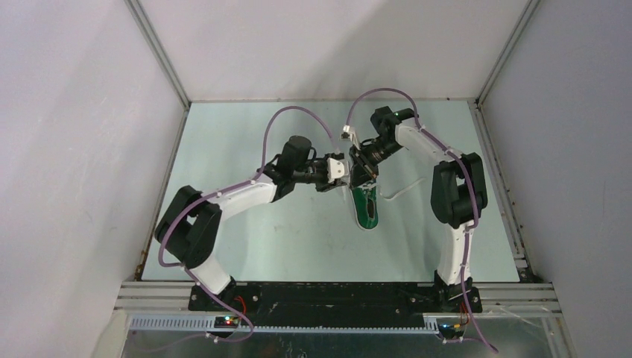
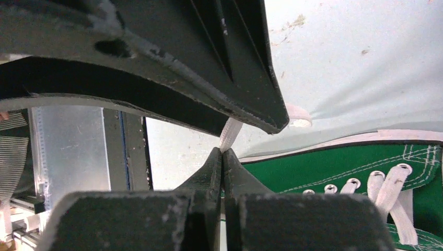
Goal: Tie the shoes
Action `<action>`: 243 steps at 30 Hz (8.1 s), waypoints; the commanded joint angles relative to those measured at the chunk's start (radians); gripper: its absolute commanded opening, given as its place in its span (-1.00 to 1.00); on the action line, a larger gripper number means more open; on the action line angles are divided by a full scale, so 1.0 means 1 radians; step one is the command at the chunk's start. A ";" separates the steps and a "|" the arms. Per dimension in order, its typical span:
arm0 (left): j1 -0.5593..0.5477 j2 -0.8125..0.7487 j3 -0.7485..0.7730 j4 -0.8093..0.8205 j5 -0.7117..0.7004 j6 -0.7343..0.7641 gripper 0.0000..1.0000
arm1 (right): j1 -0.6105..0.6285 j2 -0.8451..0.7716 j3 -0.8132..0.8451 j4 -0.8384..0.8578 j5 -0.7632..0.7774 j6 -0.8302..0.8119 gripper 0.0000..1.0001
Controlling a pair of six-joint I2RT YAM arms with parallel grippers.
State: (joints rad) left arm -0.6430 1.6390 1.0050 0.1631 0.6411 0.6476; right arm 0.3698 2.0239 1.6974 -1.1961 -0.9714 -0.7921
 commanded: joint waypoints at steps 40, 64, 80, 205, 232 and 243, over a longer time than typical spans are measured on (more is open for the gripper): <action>0.088 0.195 0.193 -0.011 0.425 -0.664 -0.97 | 0.051 -0.380 -0.365 0.474 0.180 0.027 -0.32; 0.085 0.193 0.209 -0.050 0.387 -0.600 -0.95 | 0.053 -0.336 -0.365 0.411 0.188 -0.029 -0.63; 0.086 0.202 0.166 0.162 0.367 -0.801 -0.92 | 0.040 -0.327 -0.364 0.402 0.175 -0.007 -1.00; -0.009 0.369 0.123 0.413 0.199 -0.764 -0.31 | -0.226 -0.365 -0.449 0.780 0.019 0.788 -1.00; 0.000 0.398 0.179 0.399 0.169 -0.803 -0.40 | -0.233 -0.351 -0.449 0.784 0.022 0.788 -1.00; 0.000 0.392 0.203 0.358 0.153 -0.790 -0.55 | -0.235 -0.345 -0.447 0.789 0.025 0.788 -1.00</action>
State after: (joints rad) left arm -0.6472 2.0377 1.1572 0.5285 0.7963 -0.1650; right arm 0.1398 1.7031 1.2461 -0.4316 -0.9390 -0.0071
